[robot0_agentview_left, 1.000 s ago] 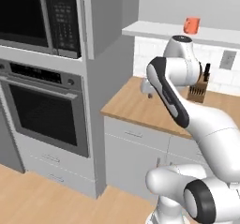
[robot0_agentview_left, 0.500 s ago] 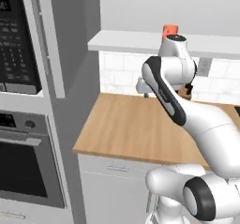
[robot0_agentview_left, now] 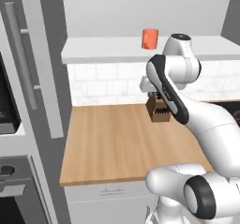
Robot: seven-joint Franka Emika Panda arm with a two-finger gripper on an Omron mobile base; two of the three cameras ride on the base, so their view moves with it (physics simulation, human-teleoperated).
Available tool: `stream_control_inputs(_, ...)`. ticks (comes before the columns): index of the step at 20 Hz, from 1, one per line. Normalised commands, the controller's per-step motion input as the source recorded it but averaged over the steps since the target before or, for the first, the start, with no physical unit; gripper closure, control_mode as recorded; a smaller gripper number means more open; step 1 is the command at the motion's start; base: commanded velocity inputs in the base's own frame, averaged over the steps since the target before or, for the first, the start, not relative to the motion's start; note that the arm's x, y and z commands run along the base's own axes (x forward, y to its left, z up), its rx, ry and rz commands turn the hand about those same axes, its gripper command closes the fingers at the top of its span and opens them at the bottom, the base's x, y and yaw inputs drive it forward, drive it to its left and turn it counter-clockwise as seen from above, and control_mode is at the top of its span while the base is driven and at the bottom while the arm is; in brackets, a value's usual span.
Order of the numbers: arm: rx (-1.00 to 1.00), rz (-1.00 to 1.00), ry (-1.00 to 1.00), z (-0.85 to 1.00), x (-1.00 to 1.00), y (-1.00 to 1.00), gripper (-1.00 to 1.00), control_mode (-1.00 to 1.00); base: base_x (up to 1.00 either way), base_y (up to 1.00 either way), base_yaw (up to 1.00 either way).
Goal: Gather all objects into one cabinet and sort the glasses and bowls to opposite sides.
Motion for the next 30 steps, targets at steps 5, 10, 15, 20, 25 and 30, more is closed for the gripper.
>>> stream_control_inputs(5,0.0,0.0,0.0,0.0,0.0,0.0,-1.0,1.0,1.0,0.38,-0.47)
stream_control_inputs(10,0.0,0.0,0.0,0.0,0.0,0.0,-1.0,1.0,1.0,0.65,-0.16)
stream_control_inputs(15,0.0,0.0,0.0,0.0,0.0,0.0,-1.0,1.0,0.94,0.77,-0.04)
stream_control_inputs(20,0.0,0.0,0.0,0.0,0.0,0.0,-1.0,1.0,0.02,0.01,0.0)
stream_control_inputs(25,0.0,0.0,0.0,0.0,0.0,0.0,-1.0,1.0,0.02,0.01,0.0)
stream_control_inputs(30,-0.06,0.0,-0.22,0.57,0.02,0.26,-1.0,-1.0,0.0,0.0,0.0)
